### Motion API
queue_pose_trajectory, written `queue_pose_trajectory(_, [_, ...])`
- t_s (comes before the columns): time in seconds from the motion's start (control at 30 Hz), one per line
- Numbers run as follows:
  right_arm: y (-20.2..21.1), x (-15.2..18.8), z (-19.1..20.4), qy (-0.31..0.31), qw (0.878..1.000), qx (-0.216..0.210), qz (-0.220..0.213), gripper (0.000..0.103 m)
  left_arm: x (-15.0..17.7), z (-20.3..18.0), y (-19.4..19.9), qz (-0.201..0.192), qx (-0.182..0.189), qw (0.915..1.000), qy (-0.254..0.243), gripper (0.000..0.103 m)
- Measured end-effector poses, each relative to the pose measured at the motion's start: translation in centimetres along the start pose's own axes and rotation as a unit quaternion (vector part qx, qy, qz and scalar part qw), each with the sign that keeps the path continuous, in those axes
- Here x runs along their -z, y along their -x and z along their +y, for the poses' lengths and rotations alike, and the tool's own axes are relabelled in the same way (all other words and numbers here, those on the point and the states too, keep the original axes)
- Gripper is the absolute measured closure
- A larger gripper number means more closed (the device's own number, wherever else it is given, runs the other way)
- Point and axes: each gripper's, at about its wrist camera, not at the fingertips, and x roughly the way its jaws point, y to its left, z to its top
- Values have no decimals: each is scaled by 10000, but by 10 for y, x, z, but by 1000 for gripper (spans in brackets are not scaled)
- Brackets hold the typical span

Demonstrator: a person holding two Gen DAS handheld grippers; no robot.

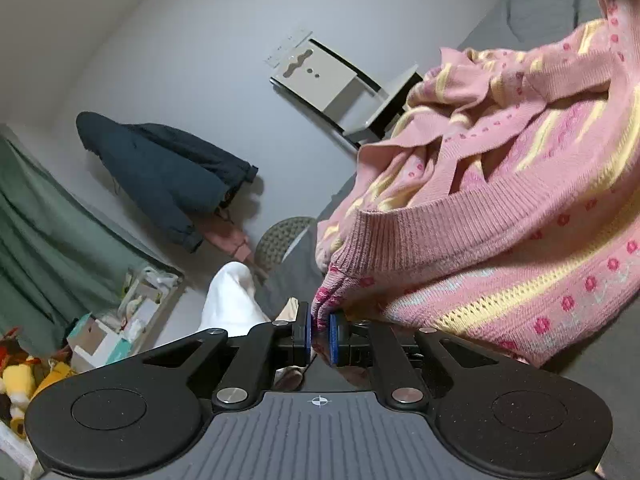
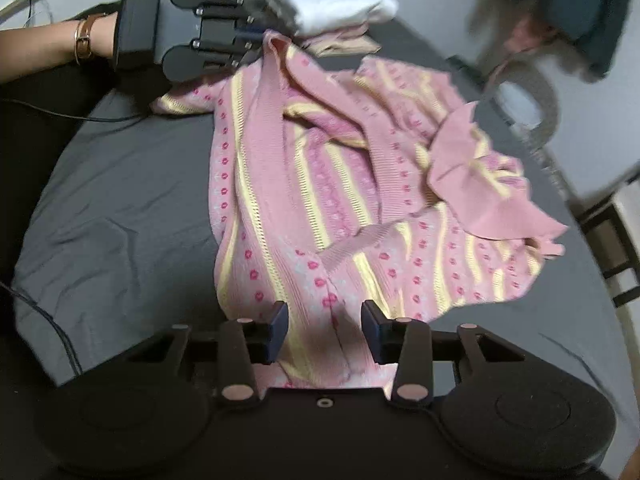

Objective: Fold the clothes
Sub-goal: 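Hold the hem with the left tool while the right tool grasps the hem beside it, then lift the cardigan by its hem with both tools and shake it out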

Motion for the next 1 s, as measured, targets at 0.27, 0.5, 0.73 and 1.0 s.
queue_pose_trajectory(0.27, [-55, -23, -21, -155, 9924, -453, 1134, 79, -6, 1, -2, -120, 69, 9999, 54, 94])
queue_pose_trajectory(0.5, [-45, -20, -4, -590, 9906, 140, 1228, 94, -7, 1, 3, -215, 43, 9997, 64, 95])
queue_pose_trajectory(0.73, [-25, 5, 93, 365, 9864, 1233, 1019, 94, -11, 2, 18, -349, 22, 9994, 76, 94])
queue_pose_trajectory(1.0, [-46, 11, 122, -31, 9667, 2460, 705, 69, -14, -2, 22, -381, 80, 9992, 32, 94])
